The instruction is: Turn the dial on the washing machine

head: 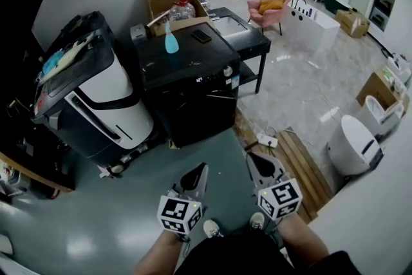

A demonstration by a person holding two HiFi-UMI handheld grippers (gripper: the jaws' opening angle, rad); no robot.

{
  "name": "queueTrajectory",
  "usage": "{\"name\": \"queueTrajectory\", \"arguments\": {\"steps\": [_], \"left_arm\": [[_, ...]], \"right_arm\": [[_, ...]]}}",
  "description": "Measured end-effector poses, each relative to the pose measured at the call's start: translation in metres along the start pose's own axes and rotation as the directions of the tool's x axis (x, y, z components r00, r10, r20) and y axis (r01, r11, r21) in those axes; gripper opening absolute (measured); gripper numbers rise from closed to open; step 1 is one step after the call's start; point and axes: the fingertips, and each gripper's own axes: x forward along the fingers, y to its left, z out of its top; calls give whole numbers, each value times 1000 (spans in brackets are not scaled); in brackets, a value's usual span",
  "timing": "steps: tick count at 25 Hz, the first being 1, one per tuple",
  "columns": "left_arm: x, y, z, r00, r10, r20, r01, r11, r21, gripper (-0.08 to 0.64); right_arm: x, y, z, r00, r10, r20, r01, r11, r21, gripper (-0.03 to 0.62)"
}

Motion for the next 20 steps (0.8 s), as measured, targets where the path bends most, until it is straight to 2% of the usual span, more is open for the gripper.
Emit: {"name": "queueTrajectory", "arguments": {"steps": [20], "left_arm": [[-5,17,7,1000,5,24,-5,1000,12,5]], "right_arm": [[11,9,7,1000,-6,-1,6,1000,-13,-3]]}}
